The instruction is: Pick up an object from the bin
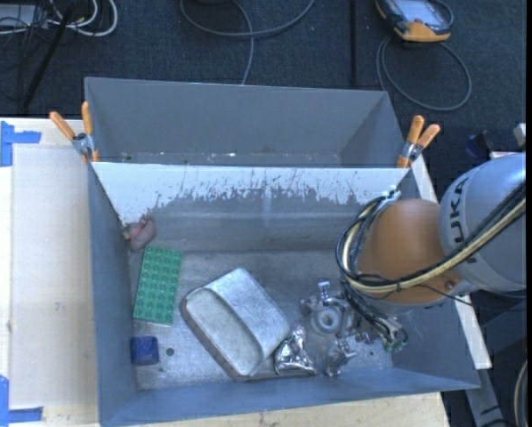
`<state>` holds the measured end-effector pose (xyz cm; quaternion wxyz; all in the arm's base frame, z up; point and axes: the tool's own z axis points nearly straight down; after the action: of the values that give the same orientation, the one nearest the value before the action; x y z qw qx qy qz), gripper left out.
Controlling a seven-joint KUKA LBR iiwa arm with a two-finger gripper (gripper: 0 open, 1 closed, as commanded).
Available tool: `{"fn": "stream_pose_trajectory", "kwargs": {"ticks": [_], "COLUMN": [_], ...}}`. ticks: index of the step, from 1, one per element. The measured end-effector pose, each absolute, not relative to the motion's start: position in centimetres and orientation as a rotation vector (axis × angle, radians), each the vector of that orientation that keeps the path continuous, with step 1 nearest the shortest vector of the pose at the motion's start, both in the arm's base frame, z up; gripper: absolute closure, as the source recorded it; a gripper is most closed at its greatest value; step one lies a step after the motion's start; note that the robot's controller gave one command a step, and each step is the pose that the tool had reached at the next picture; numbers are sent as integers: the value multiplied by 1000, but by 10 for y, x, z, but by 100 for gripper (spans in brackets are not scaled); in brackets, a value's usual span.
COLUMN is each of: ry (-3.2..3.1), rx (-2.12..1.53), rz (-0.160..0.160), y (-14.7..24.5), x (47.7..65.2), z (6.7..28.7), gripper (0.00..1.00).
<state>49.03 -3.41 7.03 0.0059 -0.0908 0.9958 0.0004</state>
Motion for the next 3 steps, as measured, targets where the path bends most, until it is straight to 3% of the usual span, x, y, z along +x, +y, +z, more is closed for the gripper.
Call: {"fn": "stream_pose_trajectory", "kwargs": {"ticks": [1,2,3], "ry": [3079,3100,3093], "rx": [-560,-355,-418], "rz": [-5,-5,-4], "y": [25,51,75], "x": [489,480,479], "z": [72,73,74], "gripper": [0,0,0]}}
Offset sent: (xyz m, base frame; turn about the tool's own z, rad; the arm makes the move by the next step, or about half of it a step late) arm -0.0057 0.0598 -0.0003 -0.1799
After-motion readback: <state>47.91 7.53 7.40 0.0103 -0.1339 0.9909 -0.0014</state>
